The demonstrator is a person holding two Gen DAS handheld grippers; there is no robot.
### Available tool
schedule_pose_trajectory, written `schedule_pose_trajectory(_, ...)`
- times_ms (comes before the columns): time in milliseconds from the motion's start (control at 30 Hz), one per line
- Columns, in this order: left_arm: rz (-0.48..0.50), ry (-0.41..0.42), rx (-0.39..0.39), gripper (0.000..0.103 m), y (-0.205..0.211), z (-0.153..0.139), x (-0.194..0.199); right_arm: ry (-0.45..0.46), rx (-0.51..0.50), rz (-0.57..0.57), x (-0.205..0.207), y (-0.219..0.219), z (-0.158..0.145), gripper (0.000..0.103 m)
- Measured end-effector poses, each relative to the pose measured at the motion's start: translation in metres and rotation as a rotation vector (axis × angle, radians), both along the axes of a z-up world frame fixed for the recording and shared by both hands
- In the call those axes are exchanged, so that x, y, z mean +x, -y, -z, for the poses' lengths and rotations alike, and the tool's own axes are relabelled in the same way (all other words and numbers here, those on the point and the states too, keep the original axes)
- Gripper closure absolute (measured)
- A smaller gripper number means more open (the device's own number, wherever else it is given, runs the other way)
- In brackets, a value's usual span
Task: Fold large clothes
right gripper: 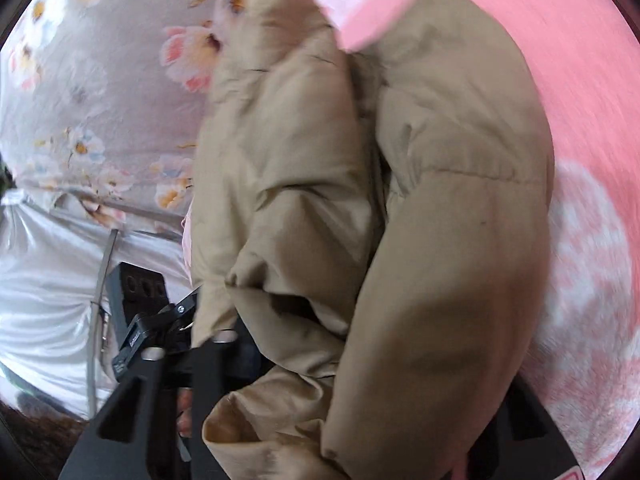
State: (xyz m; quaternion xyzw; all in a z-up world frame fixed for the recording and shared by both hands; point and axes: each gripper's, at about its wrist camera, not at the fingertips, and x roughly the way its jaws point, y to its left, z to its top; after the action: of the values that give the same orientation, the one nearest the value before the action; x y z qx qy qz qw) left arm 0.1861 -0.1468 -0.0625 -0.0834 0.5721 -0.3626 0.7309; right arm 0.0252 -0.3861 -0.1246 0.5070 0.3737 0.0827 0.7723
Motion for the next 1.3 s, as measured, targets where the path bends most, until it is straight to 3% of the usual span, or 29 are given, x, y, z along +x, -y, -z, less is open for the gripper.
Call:
schedule_pose_trajectory(67, 0.006, 0.027, -0.036, 0.032, -0.008, -0.013, 0.008, 0.059, -0.067, 0.002, 0.012, -0.010, -0.023, 0.074)
schedule_pose_trajectory(267, -0.027, 0.188, -0.106, 0.037, -0.041, -0.061, 0.031, 0.204, -0.288, -0.048, 0.064, -0.045, -0.091, 0.077)
schedule_pose_trajectory(533, -0.131, 0.433, -0.097, 0.037, -0.102, -0.108, 0.074, 0.348, -0.354, -0.138, 0.160, -0.094, -0.120, 0.077)
schedule_pose_trajectory(733, -0.174, 0.516, -0.029, 0.037, -0.127, -0.105, 0.127, 0.362, -0.355, -0.188, 0.225, -0.129, -0.102, 0.077)
schedule_pose_trajectory(1000, -0.167, 0.486, 0.050, 0.037, -0.157, -0.051, 0.162, 0.263, -0.348, -0.222, 0.267, -0.160, -0.046, 0.076)
schedule_pose_trajectory(1133, -0.188, 0.445, 0.024, 0.035, -0.174, -0.025, 0.169, 0.232, -0.340, -0.226, 0.273, -0.168, -0.027, 0.073)
schedule_pose_trajectory(1233, -0.226, 0.397, -0.008, 0.030, -0.188, -0.009, 0.173, 0.211, -0.338, -0.220, 0.274, -0.170, -0.017, 0.066)
schedule_pose_trajectory(1300, -0.245, 0.372, -0.024, 0.027, -0.195, -0.003, 0.174, 0.188, -0.330, -0.208, 0.274, -0.170, -0.012, 0.053)
